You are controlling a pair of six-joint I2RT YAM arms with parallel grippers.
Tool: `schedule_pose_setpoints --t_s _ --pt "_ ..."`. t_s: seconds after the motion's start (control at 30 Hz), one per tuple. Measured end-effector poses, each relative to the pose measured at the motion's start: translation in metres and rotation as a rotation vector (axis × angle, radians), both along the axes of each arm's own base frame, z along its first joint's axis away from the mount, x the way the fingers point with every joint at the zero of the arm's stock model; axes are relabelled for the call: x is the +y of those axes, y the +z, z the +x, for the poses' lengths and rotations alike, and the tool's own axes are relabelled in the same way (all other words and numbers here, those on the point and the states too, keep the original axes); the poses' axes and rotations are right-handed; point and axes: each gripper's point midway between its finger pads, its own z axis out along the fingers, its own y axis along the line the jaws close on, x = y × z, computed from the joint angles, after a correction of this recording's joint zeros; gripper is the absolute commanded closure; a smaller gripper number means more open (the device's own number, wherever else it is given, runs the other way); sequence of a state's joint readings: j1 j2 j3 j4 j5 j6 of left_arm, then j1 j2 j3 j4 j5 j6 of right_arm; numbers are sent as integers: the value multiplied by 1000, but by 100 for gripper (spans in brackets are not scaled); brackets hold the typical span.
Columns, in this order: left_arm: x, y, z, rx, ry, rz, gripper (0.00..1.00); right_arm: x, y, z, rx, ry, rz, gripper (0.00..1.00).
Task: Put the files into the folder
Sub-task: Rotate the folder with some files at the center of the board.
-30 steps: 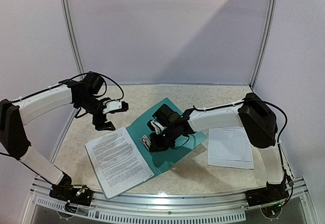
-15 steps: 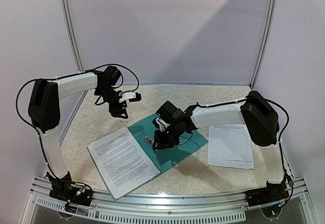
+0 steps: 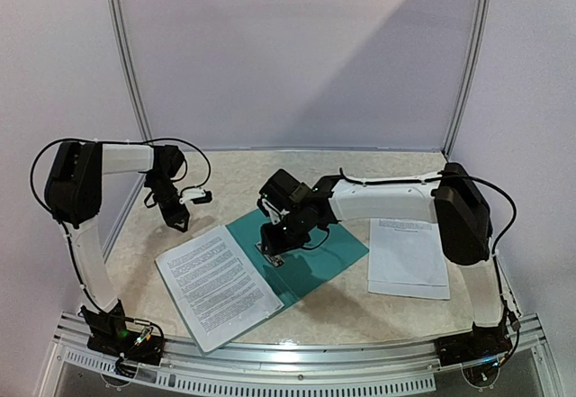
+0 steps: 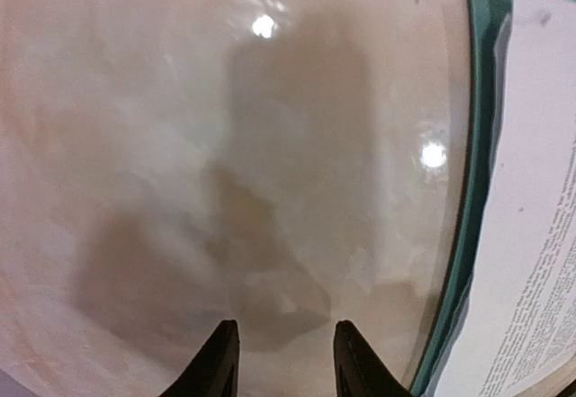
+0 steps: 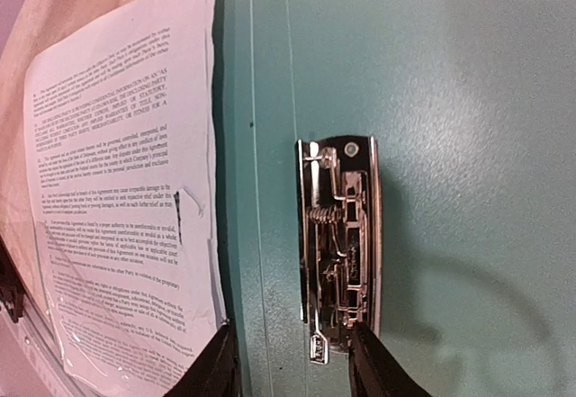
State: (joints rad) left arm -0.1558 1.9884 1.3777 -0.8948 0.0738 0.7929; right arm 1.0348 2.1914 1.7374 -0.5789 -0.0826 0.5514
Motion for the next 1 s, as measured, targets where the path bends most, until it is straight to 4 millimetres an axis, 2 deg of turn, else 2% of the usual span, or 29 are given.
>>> schedule_pose_setpoints --t_s 0.07,0.3,0.53,0.67,0.83,1.0 --pt "5 -12 -16 45 -10 27 65 1 -8 -3 1 20 -19 55" --pt "6 -13 -29 44 -52 46 66 -8 -38 -9 35 25 -92 56" --pt "-8 -13 -73 89 -175 50 66 -14 -39 -2 26 0 -109 56" --pt "-20 -12 -98 114 -252 57 65 -23 -39 13 20 -29 -114 56" --pt "-35 -11 -117 136 -318 58 65 -34 -38 33 3 -37 -121 56" --pt "-49 -10 -139 165 -366 16 64 -29 -30 43 -32 17 -105 56"
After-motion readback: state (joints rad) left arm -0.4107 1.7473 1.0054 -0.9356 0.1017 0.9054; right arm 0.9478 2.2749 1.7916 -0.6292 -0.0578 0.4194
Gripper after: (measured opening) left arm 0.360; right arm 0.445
